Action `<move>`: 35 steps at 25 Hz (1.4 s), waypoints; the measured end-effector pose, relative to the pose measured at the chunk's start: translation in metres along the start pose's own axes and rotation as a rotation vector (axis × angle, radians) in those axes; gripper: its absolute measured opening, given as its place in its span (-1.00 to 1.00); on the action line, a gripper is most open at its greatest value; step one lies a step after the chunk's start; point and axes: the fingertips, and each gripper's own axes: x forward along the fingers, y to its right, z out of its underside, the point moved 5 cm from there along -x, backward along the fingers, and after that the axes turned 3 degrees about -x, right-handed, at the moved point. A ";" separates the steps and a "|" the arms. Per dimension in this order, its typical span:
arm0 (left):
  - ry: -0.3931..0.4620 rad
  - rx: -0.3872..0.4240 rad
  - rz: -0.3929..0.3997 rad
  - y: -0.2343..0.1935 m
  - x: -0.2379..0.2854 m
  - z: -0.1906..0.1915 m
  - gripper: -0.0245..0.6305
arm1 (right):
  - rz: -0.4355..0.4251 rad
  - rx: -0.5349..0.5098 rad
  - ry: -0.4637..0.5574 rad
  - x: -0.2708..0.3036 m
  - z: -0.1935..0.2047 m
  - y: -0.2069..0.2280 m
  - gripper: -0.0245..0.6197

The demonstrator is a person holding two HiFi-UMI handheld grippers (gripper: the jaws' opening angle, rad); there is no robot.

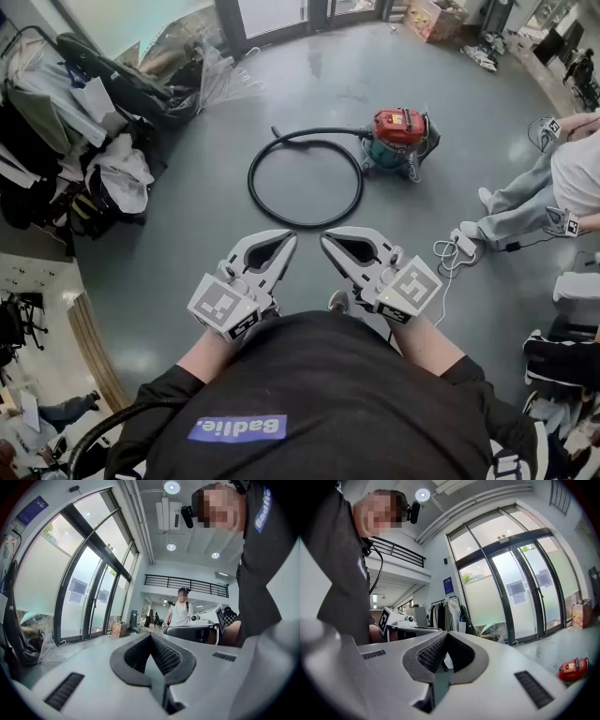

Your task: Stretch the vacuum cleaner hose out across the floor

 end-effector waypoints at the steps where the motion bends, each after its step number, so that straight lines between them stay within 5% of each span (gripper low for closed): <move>1: -0.001 0.000 0.000 0.000 0.001 0.001 -0.93 | -0.001 0.002 0.004 -0.001 0.001 0.001 -0.93; 17: -0.022 -0.001 -0.026 0.008 0.036 0.004 -0.93 | -0.024 0.065 0.062 -0.029 0.002 0.029 -0.93; 26: -0.031 0.016 -0.121 0.024 0.086 0.006 -0.93 | -0.059 0.093 0.092 -0.077 0.015 0.079 -0.93; 35: -0.038 -0.010 -0.146 -0.026 0.097 0.004 -0.93 | -0.072 0.117 0.064 -0.041 0.020 0.113 -0.93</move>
